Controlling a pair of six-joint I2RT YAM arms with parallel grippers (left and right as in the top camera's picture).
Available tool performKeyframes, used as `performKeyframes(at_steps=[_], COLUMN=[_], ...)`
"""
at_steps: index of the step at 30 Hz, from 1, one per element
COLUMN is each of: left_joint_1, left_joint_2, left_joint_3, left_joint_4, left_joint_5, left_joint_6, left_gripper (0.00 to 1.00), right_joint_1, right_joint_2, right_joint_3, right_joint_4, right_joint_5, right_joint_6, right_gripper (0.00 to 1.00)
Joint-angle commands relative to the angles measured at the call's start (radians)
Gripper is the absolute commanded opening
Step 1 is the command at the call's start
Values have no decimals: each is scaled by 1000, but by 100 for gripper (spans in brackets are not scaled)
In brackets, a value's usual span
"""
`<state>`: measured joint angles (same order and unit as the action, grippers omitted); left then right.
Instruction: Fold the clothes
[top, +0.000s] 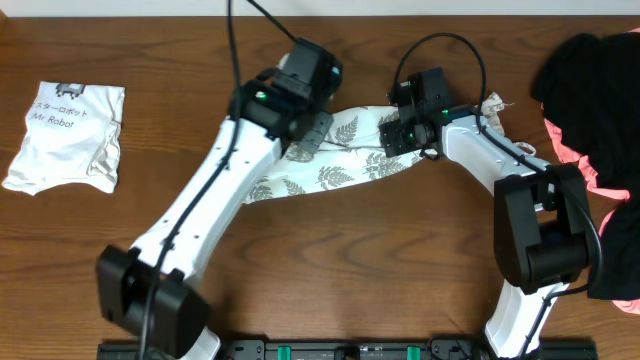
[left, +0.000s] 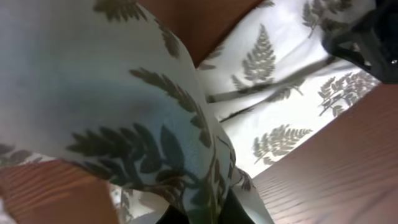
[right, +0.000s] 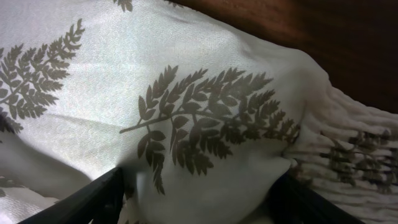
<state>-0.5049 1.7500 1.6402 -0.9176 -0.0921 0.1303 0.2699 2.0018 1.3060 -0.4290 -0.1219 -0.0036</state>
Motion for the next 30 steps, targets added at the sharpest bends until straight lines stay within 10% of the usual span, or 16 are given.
performKeyframes(at_steps=[1, 15, 17, 23, 30], left_joint_1=[-2, -8, -9, -9, 2], left_joint_2=[64, 207, 217, 214, 189], left_joint_3=[23, 19, 19, 29, 79], left_joint_4=[12, 79, 85, 155, 175], left_joint_5=[13, 178, 216, 356, 379], left_joint_6=[-39, -42, -42, -42, -57], left_gripper=[6, 7, 36, 66, 70], right_joint_1=[12, 12, 12, 12, 0], right_joint_2=[14, 14, 14, 14, 6], right_joint_3=[-6, -6, -6, -6, 0], right_joint_4=[2, -8, -11, -12, -19], right_joint_5=[-10, -10, -10, -10, 63], right_joint_6=[18, 18, 18, 18, 18], right_gripper=[75, 76, 76, 77, 79])
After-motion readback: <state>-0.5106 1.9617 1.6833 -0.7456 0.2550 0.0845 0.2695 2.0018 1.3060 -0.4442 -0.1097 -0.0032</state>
